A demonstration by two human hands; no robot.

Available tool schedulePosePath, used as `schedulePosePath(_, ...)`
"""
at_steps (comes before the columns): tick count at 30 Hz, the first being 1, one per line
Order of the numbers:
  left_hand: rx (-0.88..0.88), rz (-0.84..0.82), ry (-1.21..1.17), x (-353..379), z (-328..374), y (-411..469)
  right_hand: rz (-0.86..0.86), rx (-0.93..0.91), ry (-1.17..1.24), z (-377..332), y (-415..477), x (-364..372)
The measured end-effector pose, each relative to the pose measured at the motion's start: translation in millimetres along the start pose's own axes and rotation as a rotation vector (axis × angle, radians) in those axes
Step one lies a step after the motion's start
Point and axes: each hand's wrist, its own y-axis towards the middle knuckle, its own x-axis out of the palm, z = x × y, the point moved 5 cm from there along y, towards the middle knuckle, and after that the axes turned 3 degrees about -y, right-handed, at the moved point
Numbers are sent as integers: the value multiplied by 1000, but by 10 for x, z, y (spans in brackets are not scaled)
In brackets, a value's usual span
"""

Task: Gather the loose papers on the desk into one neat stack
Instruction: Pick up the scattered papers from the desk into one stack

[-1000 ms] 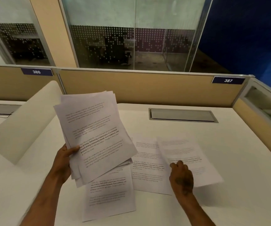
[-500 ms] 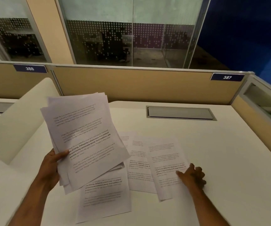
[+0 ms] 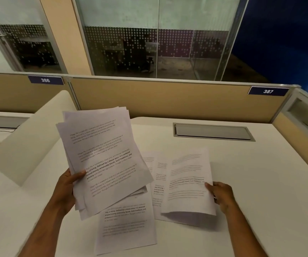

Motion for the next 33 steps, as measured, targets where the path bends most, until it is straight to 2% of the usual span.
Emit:
schedulePosePath(6, -15, 7, 10, 32, -22, 40, 166, 40, -456, 195, -178, 624)
schedulePosePath(8, -20, 5, 5, 35, -15, 59, 210, 45, -544, 167, -327, 769)
schedulePosePath(12, -27, 12, -3, -24, -10, 111, 194, 81, -531, 155, -338, 947)
schedulePosePath(15, -29, 6, -16, -40, -3, 146, 148, 197, -449, 277, -125, 912)
schedulePosePath(19, -43, -13, -34, -46, -6, 192, 82, 206, -457, 332, 99, 798)
schedulePosePath(23, -31, -22, -45, -24, 61, 222, 60, 3, -355, -199, -142, 631)
schedulePosePath(25, -25, -27, -51, -6, 101, 237, 107, -65, -308, -465, -239, 463)
schedulePosePath(30, -6, -42, -67, 54, 204, 255, 203, -342, -419, -1456, -710, 202)
schedulePosePath(33, 12, -38, -75, 80, 262, 266, 158, -578, -441, -2136, -1213, 156)
